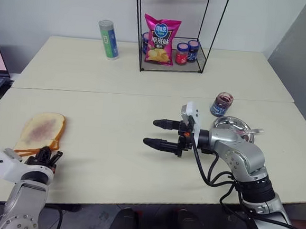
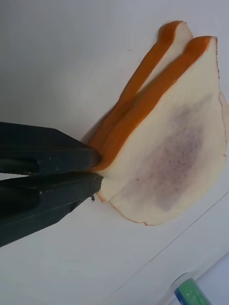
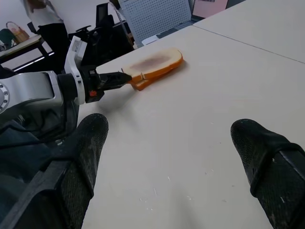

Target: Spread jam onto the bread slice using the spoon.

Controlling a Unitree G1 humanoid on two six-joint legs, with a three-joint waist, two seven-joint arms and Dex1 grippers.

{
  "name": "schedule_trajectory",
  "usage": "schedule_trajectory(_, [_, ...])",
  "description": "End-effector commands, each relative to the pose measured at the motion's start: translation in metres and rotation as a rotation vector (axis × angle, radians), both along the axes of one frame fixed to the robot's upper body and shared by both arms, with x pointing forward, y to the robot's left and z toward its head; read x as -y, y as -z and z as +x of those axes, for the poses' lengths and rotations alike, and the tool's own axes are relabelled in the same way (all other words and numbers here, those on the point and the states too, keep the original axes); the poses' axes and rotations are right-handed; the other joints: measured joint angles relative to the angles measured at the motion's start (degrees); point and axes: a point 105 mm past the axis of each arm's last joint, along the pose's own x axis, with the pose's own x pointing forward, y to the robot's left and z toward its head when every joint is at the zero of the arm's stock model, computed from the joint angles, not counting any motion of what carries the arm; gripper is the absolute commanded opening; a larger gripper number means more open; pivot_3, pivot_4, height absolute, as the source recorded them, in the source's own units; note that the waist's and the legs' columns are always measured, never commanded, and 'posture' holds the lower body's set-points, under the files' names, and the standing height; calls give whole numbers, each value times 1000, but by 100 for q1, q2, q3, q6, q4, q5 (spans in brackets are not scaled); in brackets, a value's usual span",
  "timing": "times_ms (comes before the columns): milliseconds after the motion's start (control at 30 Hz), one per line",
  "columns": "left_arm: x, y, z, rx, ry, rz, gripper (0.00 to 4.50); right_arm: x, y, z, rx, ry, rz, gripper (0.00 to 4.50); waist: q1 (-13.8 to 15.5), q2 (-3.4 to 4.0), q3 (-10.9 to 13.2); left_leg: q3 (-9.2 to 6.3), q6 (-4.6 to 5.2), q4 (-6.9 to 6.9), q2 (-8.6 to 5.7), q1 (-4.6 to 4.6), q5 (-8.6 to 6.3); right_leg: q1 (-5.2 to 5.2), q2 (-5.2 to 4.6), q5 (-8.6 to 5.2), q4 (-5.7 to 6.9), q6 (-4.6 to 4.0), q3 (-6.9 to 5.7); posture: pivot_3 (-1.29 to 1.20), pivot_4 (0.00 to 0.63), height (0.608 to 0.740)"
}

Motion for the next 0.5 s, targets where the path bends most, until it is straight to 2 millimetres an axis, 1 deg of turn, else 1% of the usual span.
schedule_trajectory(33, [15,-47,14,94,123,189,25,9,-12,2,27,35,40,4500,6,0,0,-1,0,0,0,0,0,0,0,0,1,0,-1,0,150,740])
schedule_trajectory(67, [24,-54,20,102,184,238,25,11,-10,2,23,47,37,4500,27,0,0,-2,-1,0,0,0,1,0,0,1,1,-1,-1,0,150,740])
schedule_trajectory(133, [49,-72,38,144,330,313,25,19,-8,2,18,84,29,4500,76,0,0,-4,-4,0,-3,1,3,2,3,10,2,-18,-4,0,150,740])
schedule_trajectory(233, [84,-86,60,183,508,383,25,30,-8,4,22,144,20,4500,126,0,0,1,-4,4,-9,1,3,5,2,11,1,-18,0,0,150,740])
schedule_trajectory(267, [105,-92,71,216,595,378,25,38,-12,6,31,192,23,4500,133,1,0,11,-3,4,-10,5,3,5,3,12,0,-16,2,0,150,740])
schedule_trajectory(333, [133,-99,84,255,712,378,25,49,-17,7,42,257,27,4500,151,0,0,7,-2,4,-15,0,4,7,2,13,1,-15,1,0,150,740])
schedule_trajectory(400, [155,-98,92,257,809,384,25,57,-22,6,45,301,35,4500,134,-1,-1,11,-3,4,-13,1,4,6,3,15,-1,-16,8,0,150,740])
schedule_trajectory(500, [196,-82,97,222,1022,405,25,72,-25,-4,49,376,32,4500,109,-1,-1,13,-4,-7,-14,3,3,4,7,14,0,-15,9,0,150,740])
